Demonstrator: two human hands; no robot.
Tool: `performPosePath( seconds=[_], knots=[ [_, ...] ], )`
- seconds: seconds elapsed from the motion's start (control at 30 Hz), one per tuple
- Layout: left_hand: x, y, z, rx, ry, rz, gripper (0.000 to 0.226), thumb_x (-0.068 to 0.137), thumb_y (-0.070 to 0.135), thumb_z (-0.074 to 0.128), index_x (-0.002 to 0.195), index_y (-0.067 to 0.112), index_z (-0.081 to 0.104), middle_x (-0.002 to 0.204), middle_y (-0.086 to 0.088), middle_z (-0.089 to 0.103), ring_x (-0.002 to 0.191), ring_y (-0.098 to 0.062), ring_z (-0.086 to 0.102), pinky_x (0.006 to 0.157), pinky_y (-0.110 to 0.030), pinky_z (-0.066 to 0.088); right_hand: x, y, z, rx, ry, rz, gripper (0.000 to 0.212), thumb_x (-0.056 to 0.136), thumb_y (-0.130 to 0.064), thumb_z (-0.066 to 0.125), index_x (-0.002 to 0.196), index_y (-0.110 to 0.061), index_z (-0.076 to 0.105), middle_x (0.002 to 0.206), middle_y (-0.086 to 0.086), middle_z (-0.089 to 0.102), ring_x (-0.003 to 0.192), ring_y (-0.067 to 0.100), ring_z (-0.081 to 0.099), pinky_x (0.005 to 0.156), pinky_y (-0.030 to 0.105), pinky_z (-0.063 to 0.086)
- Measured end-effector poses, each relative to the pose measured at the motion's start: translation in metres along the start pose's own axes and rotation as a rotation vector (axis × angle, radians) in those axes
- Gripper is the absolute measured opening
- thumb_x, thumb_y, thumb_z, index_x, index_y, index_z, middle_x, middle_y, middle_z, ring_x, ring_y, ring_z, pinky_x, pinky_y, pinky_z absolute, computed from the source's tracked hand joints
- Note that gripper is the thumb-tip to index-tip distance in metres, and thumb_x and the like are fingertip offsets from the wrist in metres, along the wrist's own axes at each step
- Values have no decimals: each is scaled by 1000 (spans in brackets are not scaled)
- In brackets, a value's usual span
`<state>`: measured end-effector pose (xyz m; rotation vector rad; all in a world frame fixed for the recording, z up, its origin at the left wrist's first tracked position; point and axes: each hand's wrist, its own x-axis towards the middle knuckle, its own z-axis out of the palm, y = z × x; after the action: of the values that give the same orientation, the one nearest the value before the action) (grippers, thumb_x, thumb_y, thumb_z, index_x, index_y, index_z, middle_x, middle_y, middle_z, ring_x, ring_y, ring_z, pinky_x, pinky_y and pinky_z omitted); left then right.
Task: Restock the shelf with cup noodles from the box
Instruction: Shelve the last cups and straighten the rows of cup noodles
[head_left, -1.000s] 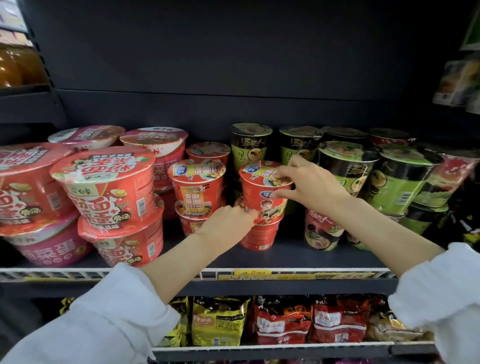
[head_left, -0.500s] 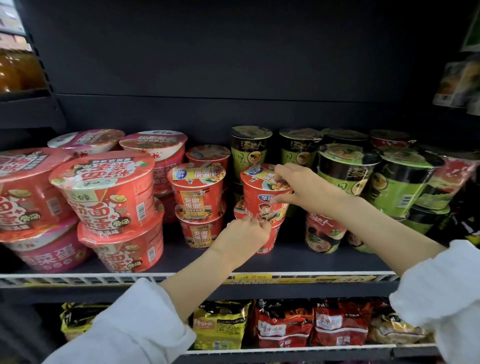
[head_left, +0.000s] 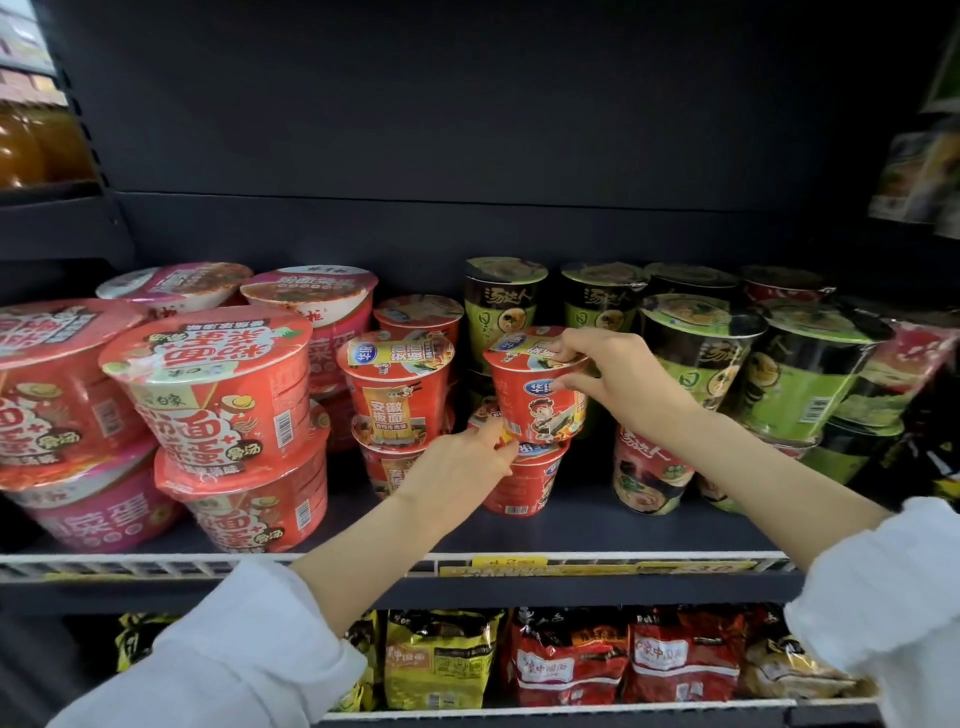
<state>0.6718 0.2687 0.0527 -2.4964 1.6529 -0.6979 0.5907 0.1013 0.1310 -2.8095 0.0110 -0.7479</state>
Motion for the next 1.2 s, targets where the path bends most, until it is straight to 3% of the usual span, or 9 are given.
performPosePath(
  seconds=[0.27,0.43,0.57,0.73,0.87,0.93,1.0,1.07,1.2],
  knots=[
    [-2,-19,2,-71,-91,-66,34,101,23,39,134,17,44,134,-4,48,112,-22,58,88,-31,49,0,-4,14,20,51,-6,27,79,-14,73,98,0,61,104,12,66,99,24,60,88,36,50],
    [-5,-10,3,16,3,-171,65,89,66,33,116,10,53,113,-5,64,104,-22,59,91,-33,42,0,-4,14,5,53,-6,25,79,-13,72,97,1,61,102,11,64,97,23,59,87,34,49],
    [4,7,3,141,43,-182,62,90,62,37,114,8,54,115,-13,63,110,-30,52,94,-40,37,-1,-6,14,-10,50,-12,25,80,-13,72,98,0,61,100,11,64,95,23,59,86,34,49],
    [-1,5,9,153,-36,-72,36,84,51,60,100,19,62,84,-9,72,75,-24,67,66,-30,51,-1,-4,13,-17,50,-18,24,80,-12,71,98,1,61,100,10,64,95,21,58,85,32,48],
    [1,-16,16,-29,-86,-40,34,99,36,38,125,17,48,129,-6,57,111,-25,54,96,-32,42,-2,-4,10,-5,64,-8,23,81,-13,71,97,1,61,100,10,65,95,22,60,86,35,49],
    [1,-26,14,-108,-118,-42,35,99,31,40,131,18,46,138,-1,50,122,-22,46,104,-30,34,-2,-4,9,-5,68,1,23,80,-14,71,97,0,62,100,10,66,95,22,61,86,37,50],
    [-2,-25,9,-51,25,6,33,90,31,58,120,17,59,127,-3,59,118,-24,51,96,-35,41,-2,-4,8,-6,81,25,23,79,-17,72,95,-2,63,100,9,66,95,22,61,85,39,50],
    [-4,-16,8,-18,113,32,33,69,36,79,95,17,71,99,-2,68,93,-22,64,74,-34,52,-4,-7,11,-44,118,48,22,79,-23,73,91,-7,62,97,6,67,93,22,61,80,41,51],
    [2,-1,14,-24,156,69,33,59,39,86,81,18,74,78,-1,67,70,-19,66,54,-28,54,-3,-16,16,-198,126,-10,24,79,-34,72,90,-15,65,96,-3,66,93,17,60,73,35,51]
  ],
)
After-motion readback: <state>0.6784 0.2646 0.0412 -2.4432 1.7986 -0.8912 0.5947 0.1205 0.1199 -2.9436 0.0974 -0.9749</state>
